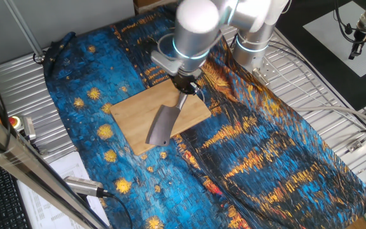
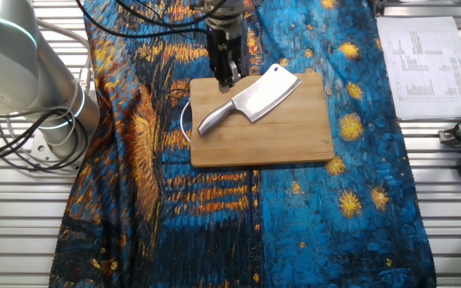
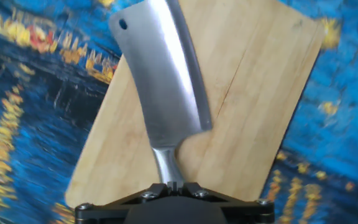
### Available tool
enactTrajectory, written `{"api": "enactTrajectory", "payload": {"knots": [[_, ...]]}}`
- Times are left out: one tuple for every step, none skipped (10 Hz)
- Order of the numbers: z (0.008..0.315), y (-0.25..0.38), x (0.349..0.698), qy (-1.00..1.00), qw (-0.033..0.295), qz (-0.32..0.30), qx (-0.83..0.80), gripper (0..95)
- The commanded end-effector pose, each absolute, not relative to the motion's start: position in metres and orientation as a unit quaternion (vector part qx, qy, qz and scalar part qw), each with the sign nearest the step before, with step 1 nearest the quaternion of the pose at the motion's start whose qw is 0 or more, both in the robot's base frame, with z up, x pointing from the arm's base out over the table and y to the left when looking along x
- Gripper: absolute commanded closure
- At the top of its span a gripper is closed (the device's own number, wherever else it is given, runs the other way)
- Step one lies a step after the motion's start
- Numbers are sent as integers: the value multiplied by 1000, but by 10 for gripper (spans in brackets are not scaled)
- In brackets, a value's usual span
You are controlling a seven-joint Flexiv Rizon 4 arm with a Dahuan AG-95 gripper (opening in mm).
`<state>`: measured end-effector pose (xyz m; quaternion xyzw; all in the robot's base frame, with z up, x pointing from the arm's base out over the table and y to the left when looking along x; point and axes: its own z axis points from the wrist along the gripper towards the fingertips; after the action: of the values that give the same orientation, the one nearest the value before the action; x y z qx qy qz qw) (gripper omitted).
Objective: Put the knife on the cutting board
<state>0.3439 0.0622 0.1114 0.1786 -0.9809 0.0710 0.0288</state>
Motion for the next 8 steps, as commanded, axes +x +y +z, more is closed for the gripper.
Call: {"api": "enactTrajectory", "payload": {"knots": [[110, 67, 343, -991, 53, 40, 116, 950], [112, 68, 343, -993, 55, 28, 103, 950], [115, 69, 347, -993, 58, 26, 97, 950], [118, 70, 352, -994, 58, 26, 92, 950], [124, 72, 360, -994, 59, 26, 88, 950], [127, 72, 364, -994, 62, 26, 87, 950], [130, 73, 369, -994, 62, 27, 87, 950], [130, 73, 370, -994, 62, 25, 88, 950]]}}
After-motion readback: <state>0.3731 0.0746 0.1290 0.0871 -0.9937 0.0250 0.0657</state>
